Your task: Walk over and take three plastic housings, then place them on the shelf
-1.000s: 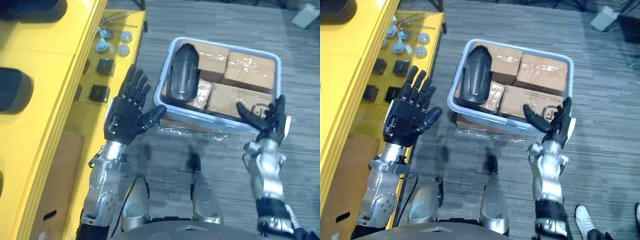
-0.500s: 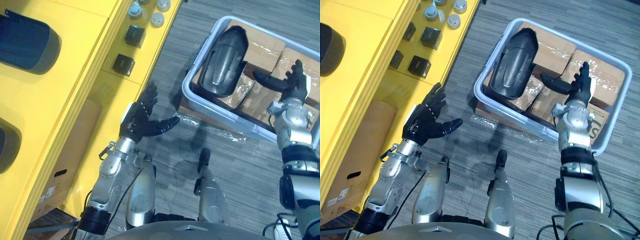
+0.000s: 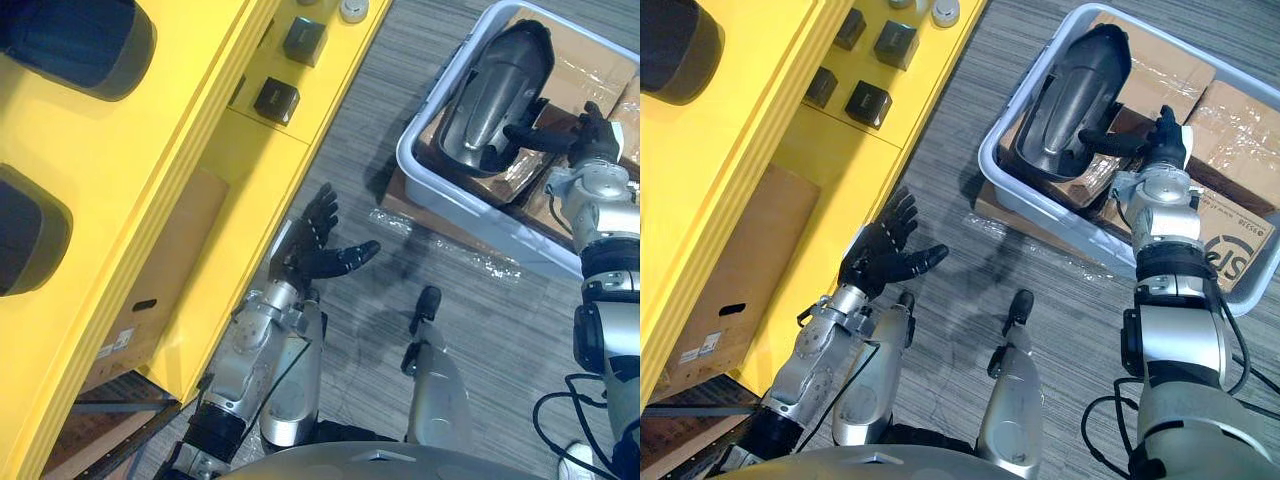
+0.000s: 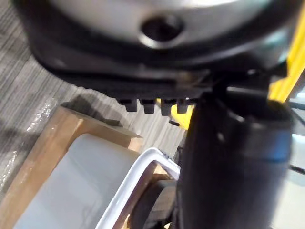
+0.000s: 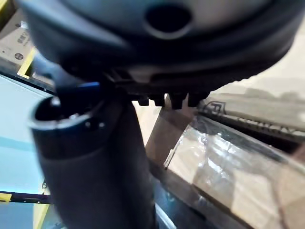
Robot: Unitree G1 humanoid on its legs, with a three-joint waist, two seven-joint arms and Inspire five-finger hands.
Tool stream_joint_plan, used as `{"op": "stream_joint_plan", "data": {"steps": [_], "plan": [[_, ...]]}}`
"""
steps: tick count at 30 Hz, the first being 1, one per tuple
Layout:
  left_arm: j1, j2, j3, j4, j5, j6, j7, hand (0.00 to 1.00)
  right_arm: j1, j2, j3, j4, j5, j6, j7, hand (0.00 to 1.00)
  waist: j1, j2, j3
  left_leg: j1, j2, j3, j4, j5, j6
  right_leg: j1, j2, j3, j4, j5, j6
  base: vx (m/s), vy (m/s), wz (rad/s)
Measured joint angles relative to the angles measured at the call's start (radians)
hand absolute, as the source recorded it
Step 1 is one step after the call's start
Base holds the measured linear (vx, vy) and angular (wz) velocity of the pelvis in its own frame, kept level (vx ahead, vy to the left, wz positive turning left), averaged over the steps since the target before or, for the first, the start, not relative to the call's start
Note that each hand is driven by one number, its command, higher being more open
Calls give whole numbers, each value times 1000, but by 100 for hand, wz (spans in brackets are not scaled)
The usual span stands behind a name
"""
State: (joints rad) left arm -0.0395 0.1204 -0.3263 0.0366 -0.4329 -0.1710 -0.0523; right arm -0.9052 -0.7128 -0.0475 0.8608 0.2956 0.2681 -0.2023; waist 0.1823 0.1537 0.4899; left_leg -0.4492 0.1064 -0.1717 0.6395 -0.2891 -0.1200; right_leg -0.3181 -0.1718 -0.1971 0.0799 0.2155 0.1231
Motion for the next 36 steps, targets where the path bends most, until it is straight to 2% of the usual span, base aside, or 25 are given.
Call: {"op": "stream_joint_plan", "data": {"steps": [8, 14, 18, 22, 27, 33, 36], "plan": [[-5, -7, -10, 0, 0, -1, 31, 100, -68, -43, 21, 34, -241, 149, 47, 0, 8, 0, 0, -21, -8, -23, -24, 35, -12, -37, -19, -33, 59, -26, -5, -35, 22, 12], [15, -6, -13, 0, -1, -2, 48, 100, -102, -58, 21, 56, -370, 233, 48, 0, 13, -1, 0, -10, -5, -33, -52, 55, -19, -29, -19, -51, 62, -29, -10, 21, 24, 9], [36, -3, -13, 0, -1, -10, 54, 100, -90, -56, 18, 70, -391, 246, 44, 0, 14, -1, -2, 10, 0, -38, -61, 58, -22, -5, -19, -65, 65, -38, -14, 30, 31, 9], [51, 4, -13, -1, 0, -32, 54, 100, -80, -57, -26, 109, -413, 281, -11, 0, 27, -3, -3, 33, 7, -49, -68, 61, -25, 23, -16, -83, 78, -55, -17, 11, 28, 12], [89, 29, -11, -1, -1, -49, 34, 100, -40, -47, -74, 109, -410, 273, -59, 0, 34, -10, -5, 60, 7, -49, -71, 61, -25, 52, -17, -87, 78, -57, -15, 21, 43, 4], [157, 65, -10, -13, -11, -70, -34, 100, 56, -6, -87, 114, -437, 194, -183, 0, 25, -60, -15, 125, 9, -45, -97, 65, -27, 117, -14, -87, 49, -56, -12, 25, 51, 1], [206, 90, 0, -57, -40, -70, -65, 100, 78, -5, -87, 111, -473, 135, -274, 0, -1, -91, -15, 148, 11, -35, -105, 65, -26, 151, -6, -77, 1, -47, -4, 0, 63, -11]]}}
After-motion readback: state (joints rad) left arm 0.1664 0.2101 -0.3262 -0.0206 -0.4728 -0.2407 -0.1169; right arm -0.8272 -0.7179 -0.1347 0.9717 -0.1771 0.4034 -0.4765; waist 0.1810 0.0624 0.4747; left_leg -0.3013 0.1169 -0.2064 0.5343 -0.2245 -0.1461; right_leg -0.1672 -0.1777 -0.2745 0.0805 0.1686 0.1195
